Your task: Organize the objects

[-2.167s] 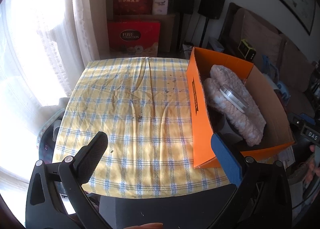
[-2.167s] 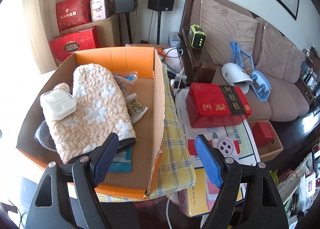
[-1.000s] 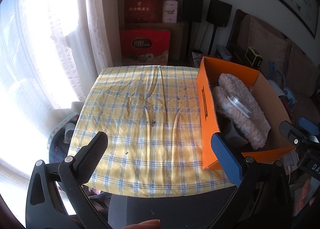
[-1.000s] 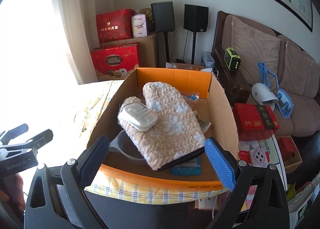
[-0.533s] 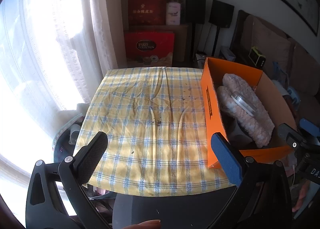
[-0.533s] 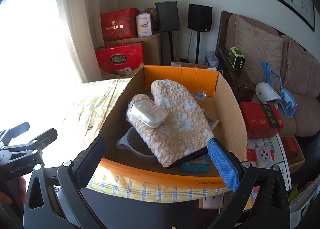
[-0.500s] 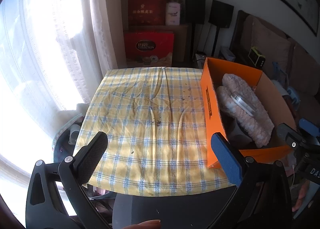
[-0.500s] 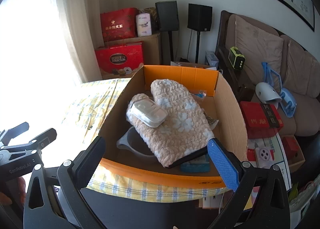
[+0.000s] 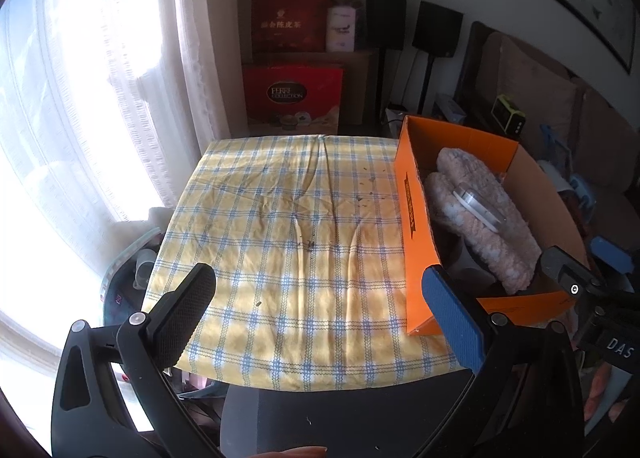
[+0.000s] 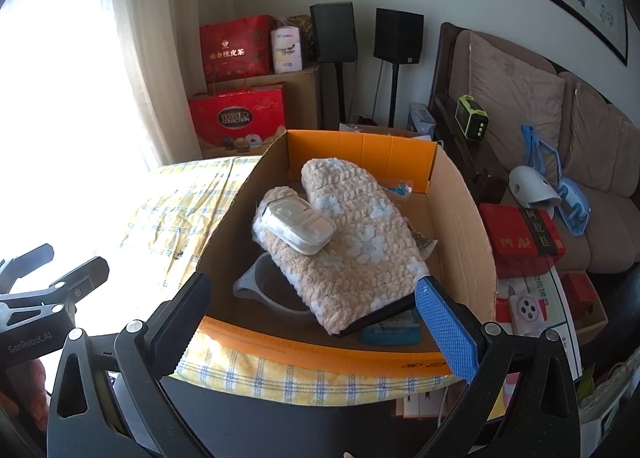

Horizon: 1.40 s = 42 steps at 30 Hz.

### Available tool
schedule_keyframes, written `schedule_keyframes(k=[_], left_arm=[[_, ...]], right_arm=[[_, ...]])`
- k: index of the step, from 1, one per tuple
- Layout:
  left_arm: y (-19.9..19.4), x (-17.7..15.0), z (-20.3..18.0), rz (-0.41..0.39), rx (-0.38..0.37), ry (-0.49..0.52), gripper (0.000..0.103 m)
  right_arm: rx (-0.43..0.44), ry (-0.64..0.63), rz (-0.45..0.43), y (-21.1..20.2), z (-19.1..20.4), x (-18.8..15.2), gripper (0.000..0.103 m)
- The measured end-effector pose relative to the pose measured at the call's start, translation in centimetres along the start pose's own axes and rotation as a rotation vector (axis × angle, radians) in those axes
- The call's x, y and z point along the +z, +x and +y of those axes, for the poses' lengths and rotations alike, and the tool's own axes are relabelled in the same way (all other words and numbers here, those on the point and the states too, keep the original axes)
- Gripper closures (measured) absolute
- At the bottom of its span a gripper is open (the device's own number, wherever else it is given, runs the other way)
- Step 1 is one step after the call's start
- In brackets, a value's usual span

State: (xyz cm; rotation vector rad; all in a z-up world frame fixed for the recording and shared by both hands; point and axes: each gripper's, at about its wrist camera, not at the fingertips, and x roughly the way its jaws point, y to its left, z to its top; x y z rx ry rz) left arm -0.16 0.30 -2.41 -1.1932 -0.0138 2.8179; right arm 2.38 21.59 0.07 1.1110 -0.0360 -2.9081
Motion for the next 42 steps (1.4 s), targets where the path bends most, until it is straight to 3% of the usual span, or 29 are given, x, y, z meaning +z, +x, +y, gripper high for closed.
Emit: schedule_keyframes(k=[42], left_arm=[[0.13, -0.02, -0.24, 0.001, -0.004, 0.003, 0.000]], right_arm=[[-0.003, 0.002, 0.002, 0.08, 0.11, -0.01, 0.000]])
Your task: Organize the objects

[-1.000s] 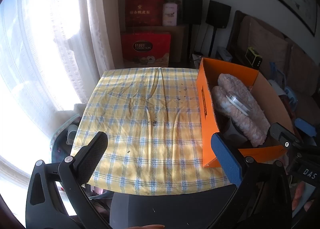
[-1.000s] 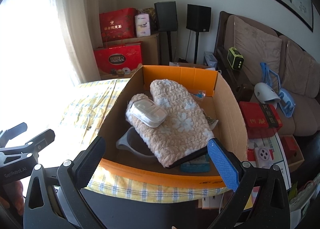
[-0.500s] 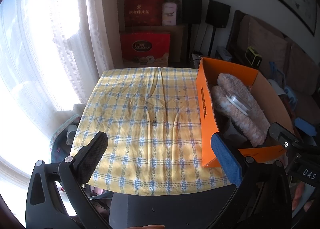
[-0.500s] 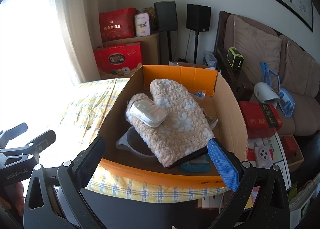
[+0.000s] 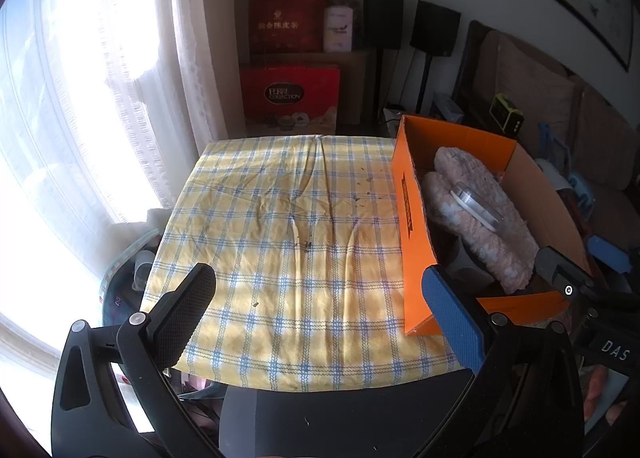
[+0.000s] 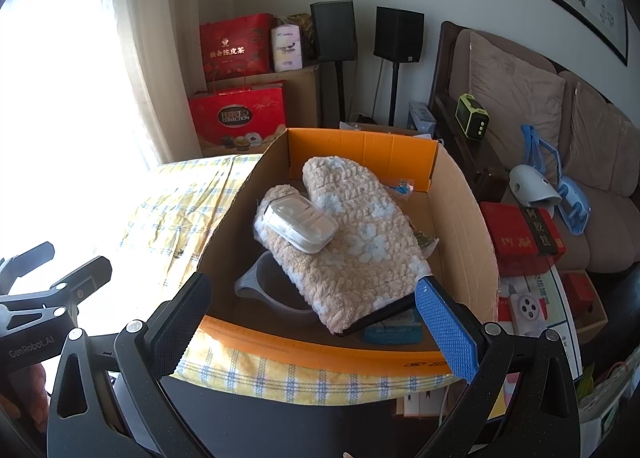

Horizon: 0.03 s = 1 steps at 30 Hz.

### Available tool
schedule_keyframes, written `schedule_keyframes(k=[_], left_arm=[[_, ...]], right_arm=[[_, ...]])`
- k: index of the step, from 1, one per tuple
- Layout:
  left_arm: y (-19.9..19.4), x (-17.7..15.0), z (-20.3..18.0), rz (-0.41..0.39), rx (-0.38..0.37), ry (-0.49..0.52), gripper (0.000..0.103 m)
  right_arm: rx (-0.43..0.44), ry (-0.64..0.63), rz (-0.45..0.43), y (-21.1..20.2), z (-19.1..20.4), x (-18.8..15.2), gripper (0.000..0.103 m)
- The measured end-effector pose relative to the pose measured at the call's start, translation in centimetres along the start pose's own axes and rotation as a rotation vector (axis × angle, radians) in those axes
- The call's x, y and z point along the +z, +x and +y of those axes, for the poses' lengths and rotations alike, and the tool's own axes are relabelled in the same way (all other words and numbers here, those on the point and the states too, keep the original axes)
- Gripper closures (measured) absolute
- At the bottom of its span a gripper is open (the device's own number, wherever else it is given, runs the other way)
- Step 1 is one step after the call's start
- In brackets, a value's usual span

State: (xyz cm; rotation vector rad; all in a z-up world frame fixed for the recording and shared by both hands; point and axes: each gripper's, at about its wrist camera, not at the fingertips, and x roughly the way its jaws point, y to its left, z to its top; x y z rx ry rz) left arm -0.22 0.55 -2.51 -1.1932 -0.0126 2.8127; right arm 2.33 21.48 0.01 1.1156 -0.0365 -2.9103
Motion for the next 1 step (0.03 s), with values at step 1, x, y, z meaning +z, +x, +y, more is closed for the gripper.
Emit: schedule_keyframes(k=[1], left_arm=[[0.03, 0.00, -0.01, 0.001, 0.000, 0.000, 0.000]], right_arm=[[0.002, 0.000, 0.000, -0.01, -0.01, -0.01, 0.000]])
